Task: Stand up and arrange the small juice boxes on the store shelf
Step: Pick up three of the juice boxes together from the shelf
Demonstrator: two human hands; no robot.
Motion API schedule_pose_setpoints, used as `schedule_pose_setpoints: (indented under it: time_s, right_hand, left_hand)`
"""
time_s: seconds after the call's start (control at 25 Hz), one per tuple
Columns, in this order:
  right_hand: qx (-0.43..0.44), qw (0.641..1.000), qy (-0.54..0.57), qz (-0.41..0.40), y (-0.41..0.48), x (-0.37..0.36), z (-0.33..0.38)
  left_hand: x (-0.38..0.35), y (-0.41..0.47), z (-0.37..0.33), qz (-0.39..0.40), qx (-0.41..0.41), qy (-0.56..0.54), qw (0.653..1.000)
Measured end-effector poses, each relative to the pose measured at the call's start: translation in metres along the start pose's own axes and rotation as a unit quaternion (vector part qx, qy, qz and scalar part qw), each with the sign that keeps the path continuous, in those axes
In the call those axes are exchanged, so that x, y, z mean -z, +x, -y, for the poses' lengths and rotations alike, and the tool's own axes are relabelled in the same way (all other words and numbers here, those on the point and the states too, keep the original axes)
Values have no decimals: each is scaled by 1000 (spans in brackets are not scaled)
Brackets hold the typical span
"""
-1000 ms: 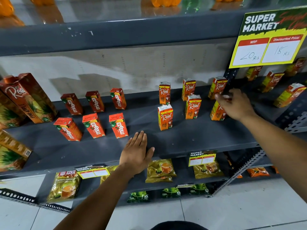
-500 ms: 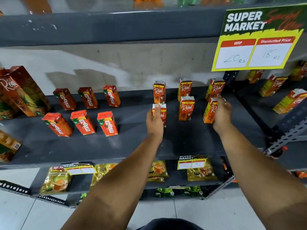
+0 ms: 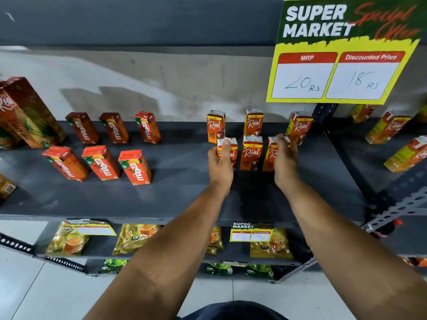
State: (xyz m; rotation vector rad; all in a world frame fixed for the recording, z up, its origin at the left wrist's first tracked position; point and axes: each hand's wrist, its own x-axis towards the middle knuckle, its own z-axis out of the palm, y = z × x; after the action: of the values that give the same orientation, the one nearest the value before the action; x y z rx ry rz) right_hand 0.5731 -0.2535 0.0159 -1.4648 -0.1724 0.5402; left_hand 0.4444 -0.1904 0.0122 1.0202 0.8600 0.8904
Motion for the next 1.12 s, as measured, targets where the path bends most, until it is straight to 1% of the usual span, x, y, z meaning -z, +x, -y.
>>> schedule_pose_setpoints:
  time_s: [0.12, 0.36, 0.44, 0.6, 0.72, 0.8, 0.92, 1.12]
  right_hand:
    - [2, 1000, -10, 26, -5, -8, -8]
    - [13, 998, -45, 46, -8, -9, -5]
    - [17, 997, -45, 62, -11, -7, -3]
    - [5, 997, -13, 79, -29, 9, -1]
    - [-6, 998, -10, 65, -53, 25, -1]
    - [0, 999, -2, 53, -69, 39, -6]
    - [22, 998, 21, 61, -92, 58, -15]
    - [29, 997, 46, 53, -110, 73, -22]
  left_hand:
    - [-10, -2, 3, 5, 3, 10, 1000]
    - [-12, -2, -6, 30, 20, 18, 999]
    - [-11, -9, -13, 36, 27, 14, 999]
    - [-5, -34, -17, 49, 52, 60, 996]
    - [-2, -61, -17, 54, 81, 76, 992]
    - [-1, -77, -15, 52, 96, 95, 989]
    - [7, -95, -3, 63, 104, 115, 986]
    - [16, -110, 5, 71, 103, 85, 988]
